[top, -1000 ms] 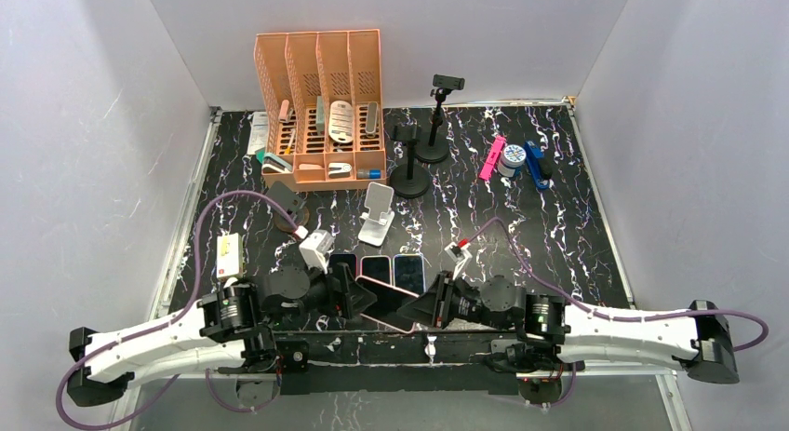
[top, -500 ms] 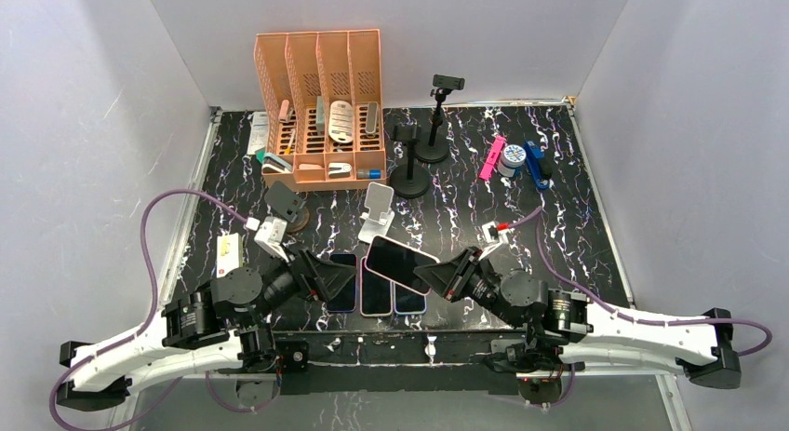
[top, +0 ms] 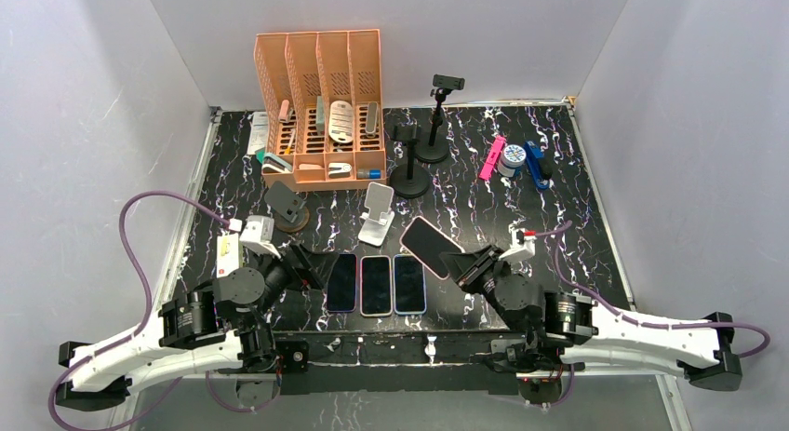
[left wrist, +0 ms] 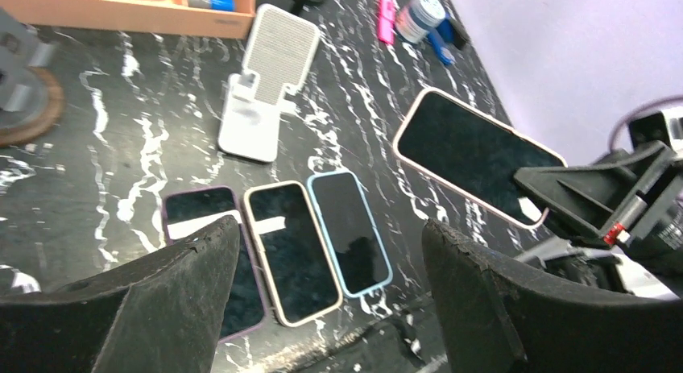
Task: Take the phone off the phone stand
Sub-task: Place the phone at the center of the board.
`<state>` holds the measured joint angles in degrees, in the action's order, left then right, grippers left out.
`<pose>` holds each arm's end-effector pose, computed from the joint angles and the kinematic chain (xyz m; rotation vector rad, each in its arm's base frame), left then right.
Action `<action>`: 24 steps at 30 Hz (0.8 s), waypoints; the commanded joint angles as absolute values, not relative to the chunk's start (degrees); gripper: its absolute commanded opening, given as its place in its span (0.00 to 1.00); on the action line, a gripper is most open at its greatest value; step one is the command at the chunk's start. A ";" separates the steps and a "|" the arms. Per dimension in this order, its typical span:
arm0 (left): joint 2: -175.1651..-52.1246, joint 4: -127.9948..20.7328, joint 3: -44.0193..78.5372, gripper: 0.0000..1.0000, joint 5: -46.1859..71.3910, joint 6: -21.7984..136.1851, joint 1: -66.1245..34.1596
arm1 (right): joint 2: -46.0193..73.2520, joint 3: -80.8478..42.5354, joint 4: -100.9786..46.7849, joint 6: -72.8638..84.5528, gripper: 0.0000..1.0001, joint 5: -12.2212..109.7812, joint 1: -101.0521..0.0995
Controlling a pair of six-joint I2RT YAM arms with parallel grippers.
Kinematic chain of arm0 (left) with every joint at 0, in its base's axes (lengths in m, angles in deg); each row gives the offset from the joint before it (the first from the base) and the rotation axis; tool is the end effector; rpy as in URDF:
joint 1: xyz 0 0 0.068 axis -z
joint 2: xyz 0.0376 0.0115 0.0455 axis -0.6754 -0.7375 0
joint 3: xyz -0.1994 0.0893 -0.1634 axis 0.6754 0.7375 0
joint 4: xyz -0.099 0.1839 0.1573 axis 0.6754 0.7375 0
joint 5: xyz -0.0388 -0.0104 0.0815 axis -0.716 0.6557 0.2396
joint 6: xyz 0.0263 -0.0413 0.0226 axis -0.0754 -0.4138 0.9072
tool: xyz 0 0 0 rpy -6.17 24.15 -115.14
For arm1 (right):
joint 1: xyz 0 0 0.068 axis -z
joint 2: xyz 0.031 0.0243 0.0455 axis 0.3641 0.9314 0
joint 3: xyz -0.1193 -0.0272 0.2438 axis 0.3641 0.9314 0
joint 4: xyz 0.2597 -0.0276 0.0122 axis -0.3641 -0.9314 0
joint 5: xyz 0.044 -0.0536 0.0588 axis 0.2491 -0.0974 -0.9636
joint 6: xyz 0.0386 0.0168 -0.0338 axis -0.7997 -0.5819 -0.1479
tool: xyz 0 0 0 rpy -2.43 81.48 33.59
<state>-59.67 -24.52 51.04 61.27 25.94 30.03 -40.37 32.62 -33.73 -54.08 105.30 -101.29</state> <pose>0.0492 -0.0795 0.3212 -0.0716 1.7831 -0.8724 0.0488 0.1222 0.2620 0.4468 1.7766 1.1429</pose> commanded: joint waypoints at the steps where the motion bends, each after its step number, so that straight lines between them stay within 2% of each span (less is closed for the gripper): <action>1: -59.79 -20.91 48.61 0.80 73.12 28.91 30.20 | -37.77 31.69 -43.37 -71.22 0.01 120.69 -101.41; 5: -58.63 -20.11 50.18 0.80 77.09 29.66 30.20 | -31.85 30.88 -55.10 -85.47 0.01 124.40 -101.29; 10: -57.42 -19.31 52.98 0.81 79.66 29.83 30.20 | -24.78 31.02 -62.99 -97.36 0.01 125.48 -100.92; 15: -57.49 -17.20 52.98 0.81 81.33 30.53 30.20 | -23.42 33.93 -61.35 -99.61 0.01 123.46 -100.15; 24: -55.88 -16.99 53.95 0.81 83.64 32.62 30.18 | -21.02 41.06 -49.40 -99.01 0.01 116.81 -99.83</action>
<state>-56.68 -17.64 53.51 79.19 31.58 30.03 -23.67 39.18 -55.52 -97.51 119.49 -100.07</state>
